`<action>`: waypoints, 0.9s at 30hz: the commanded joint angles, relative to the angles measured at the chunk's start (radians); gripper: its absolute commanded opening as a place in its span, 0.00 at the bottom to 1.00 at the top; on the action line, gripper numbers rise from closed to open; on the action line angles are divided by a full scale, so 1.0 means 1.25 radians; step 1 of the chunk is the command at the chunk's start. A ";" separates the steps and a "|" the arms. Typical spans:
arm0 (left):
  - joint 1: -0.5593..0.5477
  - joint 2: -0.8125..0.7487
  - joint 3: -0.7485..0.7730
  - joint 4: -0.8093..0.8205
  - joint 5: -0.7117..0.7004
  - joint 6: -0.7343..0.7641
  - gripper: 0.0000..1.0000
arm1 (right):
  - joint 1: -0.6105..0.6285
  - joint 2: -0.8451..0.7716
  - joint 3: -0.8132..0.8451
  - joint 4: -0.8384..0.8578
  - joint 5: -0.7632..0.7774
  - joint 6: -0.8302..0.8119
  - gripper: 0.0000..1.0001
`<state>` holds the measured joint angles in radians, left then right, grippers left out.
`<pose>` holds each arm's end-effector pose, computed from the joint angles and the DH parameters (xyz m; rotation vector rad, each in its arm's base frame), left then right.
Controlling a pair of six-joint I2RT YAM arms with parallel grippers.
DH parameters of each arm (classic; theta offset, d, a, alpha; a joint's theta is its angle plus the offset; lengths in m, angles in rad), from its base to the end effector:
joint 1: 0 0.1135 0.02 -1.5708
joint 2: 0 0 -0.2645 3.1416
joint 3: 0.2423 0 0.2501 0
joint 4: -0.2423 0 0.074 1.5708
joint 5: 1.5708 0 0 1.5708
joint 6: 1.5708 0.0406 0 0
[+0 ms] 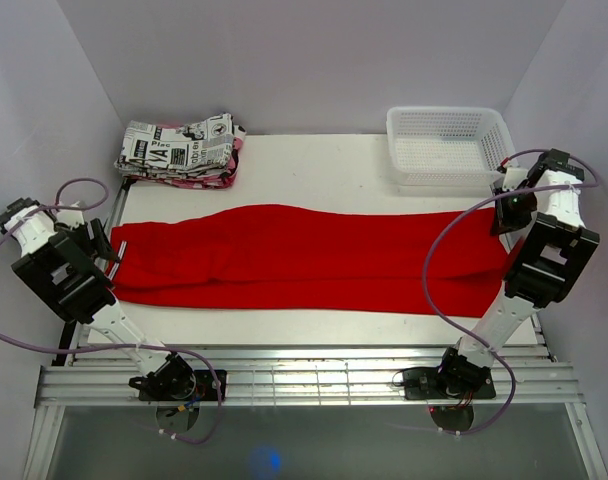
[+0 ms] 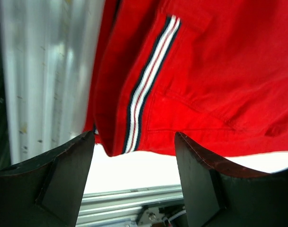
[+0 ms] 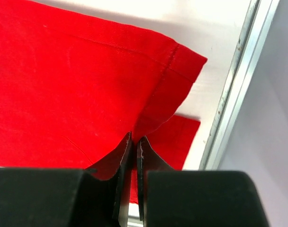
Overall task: Fold and stack the trousers
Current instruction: Fold the trousers
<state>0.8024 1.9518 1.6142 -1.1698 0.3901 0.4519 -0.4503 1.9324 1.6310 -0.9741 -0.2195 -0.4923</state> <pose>0.2713 0.2585 0.2239 -0.4767 2.7944 -0.4007 0.3606 -0.1645 0.2374 -0.1039 2.7774 0.0852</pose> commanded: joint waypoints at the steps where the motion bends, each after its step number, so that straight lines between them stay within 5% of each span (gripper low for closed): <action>1: 0.011 -0.029 -0.053 -0.002 -0.010 0.018 0.78 | -0.004 -0.046 0.029 -0.061 0.030 -0.025 0.08; 18: 0.011 -0.084 -0.132 0.014 -0.080 0.008 0.65 | -0.003 -0.018 0.114 -0.119 0.060 -0.037 0.08; 27: 0.011 -0.048 -0.041 -0.030 0.028 -0.015 0.00 | -0.003 0.014 0.208 -0.159 0.059 -0.042 0.08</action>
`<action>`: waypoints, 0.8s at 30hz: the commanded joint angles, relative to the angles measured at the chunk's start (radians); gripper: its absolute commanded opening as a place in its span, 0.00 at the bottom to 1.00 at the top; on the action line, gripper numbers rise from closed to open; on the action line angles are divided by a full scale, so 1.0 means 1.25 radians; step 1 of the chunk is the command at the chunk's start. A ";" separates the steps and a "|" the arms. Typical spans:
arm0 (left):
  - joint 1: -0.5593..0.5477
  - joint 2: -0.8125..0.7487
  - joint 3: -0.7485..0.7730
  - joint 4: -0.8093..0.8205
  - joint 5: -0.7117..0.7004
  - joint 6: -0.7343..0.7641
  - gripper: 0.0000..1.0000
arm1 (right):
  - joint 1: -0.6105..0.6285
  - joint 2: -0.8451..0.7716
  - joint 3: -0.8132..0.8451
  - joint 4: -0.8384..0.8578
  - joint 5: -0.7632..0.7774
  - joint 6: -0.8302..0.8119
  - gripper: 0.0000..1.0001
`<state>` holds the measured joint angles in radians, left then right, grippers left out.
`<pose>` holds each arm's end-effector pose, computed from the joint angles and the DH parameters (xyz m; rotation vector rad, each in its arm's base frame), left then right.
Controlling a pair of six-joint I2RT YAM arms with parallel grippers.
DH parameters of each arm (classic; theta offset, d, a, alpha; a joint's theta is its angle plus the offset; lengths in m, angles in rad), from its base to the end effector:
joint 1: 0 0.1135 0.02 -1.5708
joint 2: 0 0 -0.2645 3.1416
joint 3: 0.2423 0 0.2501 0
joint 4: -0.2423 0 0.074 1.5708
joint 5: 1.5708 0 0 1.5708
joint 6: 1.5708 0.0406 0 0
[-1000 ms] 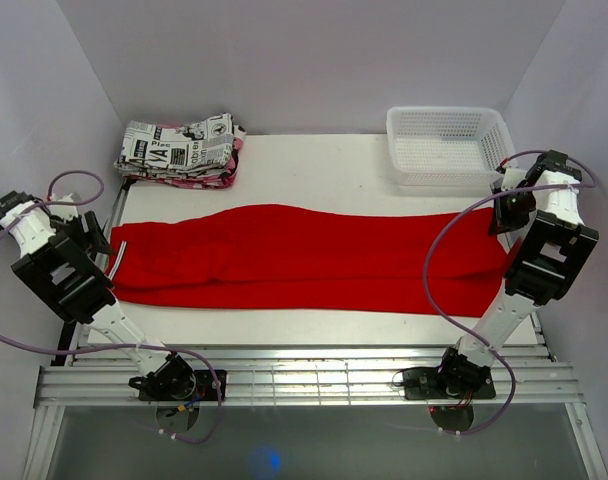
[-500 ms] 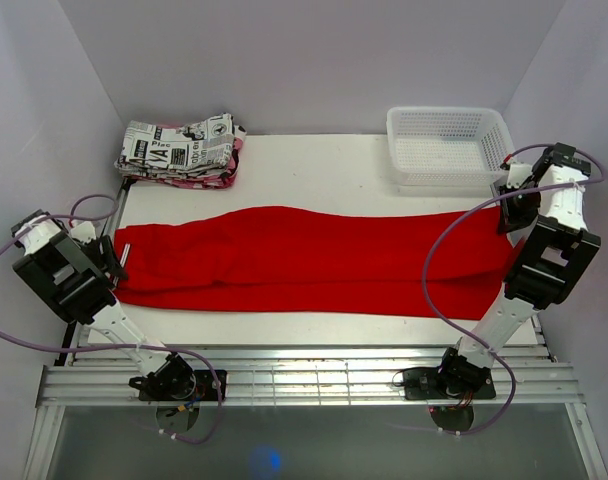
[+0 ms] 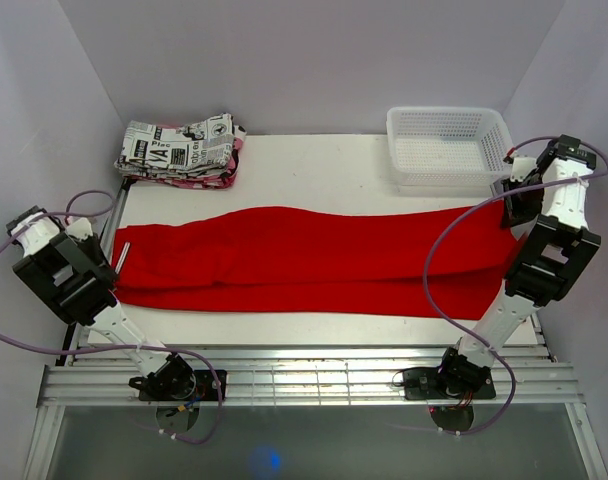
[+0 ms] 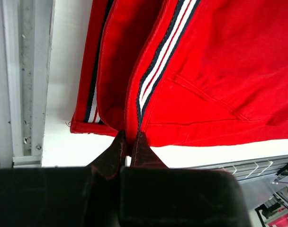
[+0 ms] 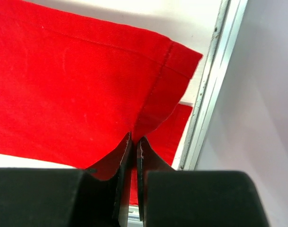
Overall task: Fold and stack the trousers
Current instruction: Fold the trousers
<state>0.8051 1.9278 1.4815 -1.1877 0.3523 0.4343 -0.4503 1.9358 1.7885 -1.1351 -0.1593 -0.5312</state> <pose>0.2528 0.2428 0.1988 -0.5600 2.8959 -0.4815 0.3592 -0.1665 0.2749 -0.1463 2.8094 0.0055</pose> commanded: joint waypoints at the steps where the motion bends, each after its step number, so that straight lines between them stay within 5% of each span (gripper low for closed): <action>1: 0.009 -0.029 0.075 -0.017 0.061 -0.004 0.00 | -0.003 0.017 0.099 -0.040 0.012 -0.012 0.08; 16: 0.036 -0.028 0.318 -0.135 0.081 0.065 0.00 | -0.042 -0.042 0.135 -0.129 0.152 -0.165 0.08; 24: 0.080 -0.073 0.154 -0.099 0.066 0.132 0.00 | -0.109 -0.138 -0.178 -0.010 0.151 -0.213 0.08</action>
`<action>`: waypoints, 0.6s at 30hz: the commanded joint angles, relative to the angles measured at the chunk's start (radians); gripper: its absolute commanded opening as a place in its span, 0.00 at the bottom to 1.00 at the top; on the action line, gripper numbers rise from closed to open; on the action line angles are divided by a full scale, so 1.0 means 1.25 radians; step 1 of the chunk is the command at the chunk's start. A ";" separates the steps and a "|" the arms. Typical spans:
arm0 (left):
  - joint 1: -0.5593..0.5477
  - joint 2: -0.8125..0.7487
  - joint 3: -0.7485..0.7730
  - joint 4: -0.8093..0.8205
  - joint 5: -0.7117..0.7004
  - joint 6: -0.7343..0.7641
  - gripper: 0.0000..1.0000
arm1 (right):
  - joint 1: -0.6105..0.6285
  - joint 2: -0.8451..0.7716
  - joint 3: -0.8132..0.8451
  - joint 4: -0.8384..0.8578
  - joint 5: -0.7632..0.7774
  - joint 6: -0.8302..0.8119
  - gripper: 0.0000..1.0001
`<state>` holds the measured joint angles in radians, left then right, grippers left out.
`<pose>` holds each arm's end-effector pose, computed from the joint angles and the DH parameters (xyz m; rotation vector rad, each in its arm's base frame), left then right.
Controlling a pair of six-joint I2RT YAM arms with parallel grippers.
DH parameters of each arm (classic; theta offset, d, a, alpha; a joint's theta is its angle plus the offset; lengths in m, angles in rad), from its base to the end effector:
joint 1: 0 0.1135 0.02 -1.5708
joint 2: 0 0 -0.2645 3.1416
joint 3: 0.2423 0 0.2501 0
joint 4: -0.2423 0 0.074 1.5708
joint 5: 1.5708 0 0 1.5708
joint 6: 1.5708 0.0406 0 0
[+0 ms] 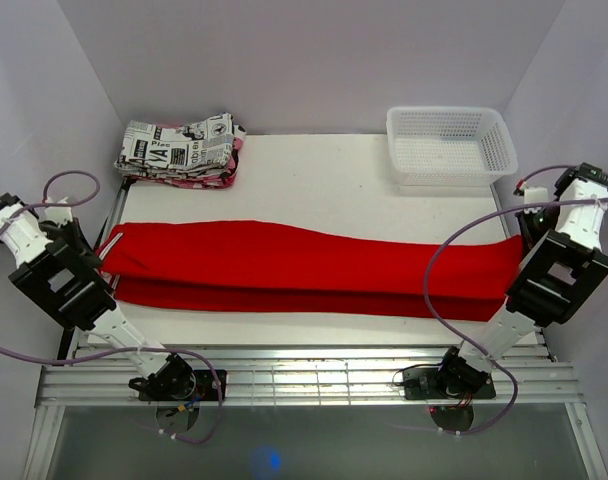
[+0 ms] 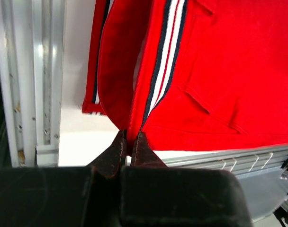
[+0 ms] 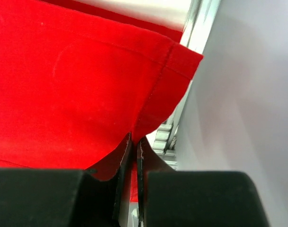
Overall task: Fold and stack the trousers
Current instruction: Fold the trousers
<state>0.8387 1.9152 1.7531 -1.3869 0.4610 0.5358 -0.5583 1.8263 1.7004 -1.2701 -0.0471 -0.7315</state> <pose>0.2547 0.2564 0.2722 -0.4141 2.7610 -0.4872 0.3023 -0.1865 0.2856 -0.2631 2.9603 -0.1006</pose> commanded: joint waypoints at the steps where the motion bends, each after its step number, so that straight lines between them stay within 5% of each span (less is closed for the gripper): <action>1: 0.056 -0.071 -0.089 0.072 -0.029 0.062 0.00 | -0.023 -0.061 -0.145 0.119 0.061 -0.055 0.08; 8: 0.058 -0.082 -0.306 0.231 -0.127 0.048 0.00 | -0.022 -0.058 -0.375 0.316 0.104 -0.042 0.08; 18: 0.058 -0.028 -0.323 0.286 -0.154 -0.011 0.00 | -0.022 0.012 -0.288 0.314 0.089 -0.008 0.08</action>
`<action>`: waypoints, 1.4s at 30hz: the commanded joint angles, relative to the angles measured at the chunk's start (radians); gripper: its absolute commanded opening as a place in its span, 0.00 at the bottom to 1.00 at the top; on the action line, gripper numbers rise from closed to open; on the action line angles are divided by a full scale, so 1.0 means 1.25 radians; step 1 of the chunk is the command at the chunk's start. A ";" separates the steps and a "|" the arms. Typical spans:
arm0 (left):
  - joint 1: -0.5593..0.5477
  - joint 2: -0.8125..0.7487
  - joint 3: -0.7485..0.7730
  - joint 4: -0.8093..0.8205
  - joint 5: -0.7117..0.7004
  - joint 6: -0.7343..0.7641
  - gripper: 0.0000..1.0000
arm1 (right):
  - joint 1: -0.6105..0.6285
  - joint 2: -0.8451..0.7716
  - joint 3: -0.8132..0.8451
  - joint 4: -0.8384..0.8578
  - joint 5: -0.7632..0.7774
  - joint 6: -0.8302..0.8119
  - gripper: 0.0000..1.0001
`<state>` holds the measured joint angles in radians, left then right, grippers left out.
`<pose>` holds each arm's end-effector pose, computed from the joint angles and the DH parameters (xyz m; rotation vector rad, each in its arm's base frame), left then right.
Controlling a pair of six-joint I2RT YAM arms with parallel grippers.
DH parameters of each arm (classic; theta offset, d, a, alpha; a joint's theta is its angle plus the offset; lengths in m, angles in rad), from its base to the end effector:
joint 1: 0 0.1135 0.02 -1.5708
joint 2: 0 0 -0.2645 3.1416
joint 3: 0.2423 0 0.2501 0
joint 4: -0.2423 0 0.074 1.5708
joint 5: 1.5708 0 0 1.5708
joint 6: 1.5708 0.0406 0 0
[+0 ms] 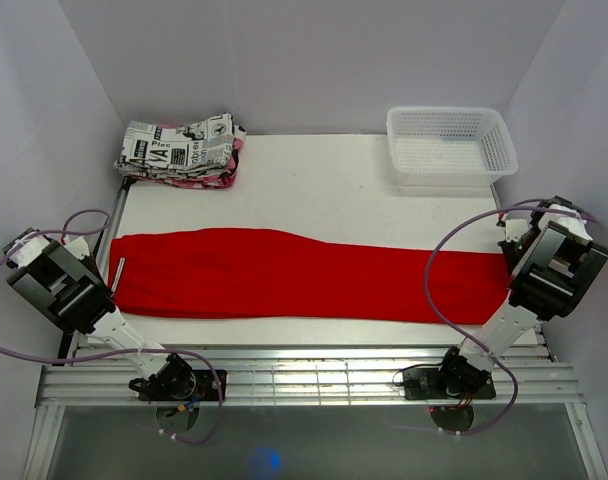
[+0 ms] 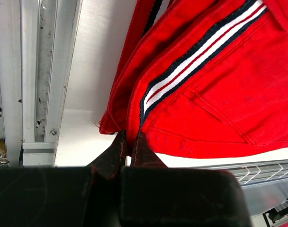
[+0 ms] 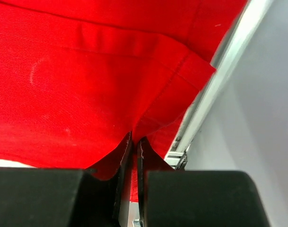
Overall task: Fold and stack the trousers
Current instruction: Fold the trousers
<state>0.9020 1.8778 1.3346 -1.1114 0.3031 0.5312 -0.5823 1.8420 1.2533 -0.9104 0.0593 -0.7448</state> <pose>0.2137 0.2509 0.1792 -0.5672 2.9211 -0.4246 0.2779 -0.1859 0.1692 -0.2498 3.1084 -0.1418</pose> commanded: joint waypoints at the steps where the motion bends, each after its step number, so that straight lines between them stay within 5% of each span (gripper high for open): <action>1: 0.007 -0.003 0.013 0.068 -0.028 -0.005 0.00 | -0.003 0.000 0.080 0.017 -0.001 0.004 0.08; 11: 0.011 -0.012 0.086 0.034 0.009 -0.003 0.00 | -0.003 -0.040 0.254 -0.056 -0.096 -0.030 0.08; 18: 0.034 -0.096 0.126 -0.001 0.127 0.055 0.00 | -0.005 -0.045 0.131 0.042 -0.057 -0.048 0.08; 28: 0.038 -0.058 -0.089 0.105 -0.010 0.018 0.00 | 0.002 0.080 0.065 0.166 0.060 0.010 0.08; 42: 0.039 -0.027 -0.076 0.132 -0.015 -0.014 0.00 | 0.007 0.032 0.113 0.082 -0.003 0.012 0.08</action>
<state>0.9398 1.8507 1.2282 -1.0641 0.3336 0.4870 -0.5648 1.9369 1.3342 -0.8108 0.0704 -0.7250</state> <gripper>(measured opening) 0.036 0.086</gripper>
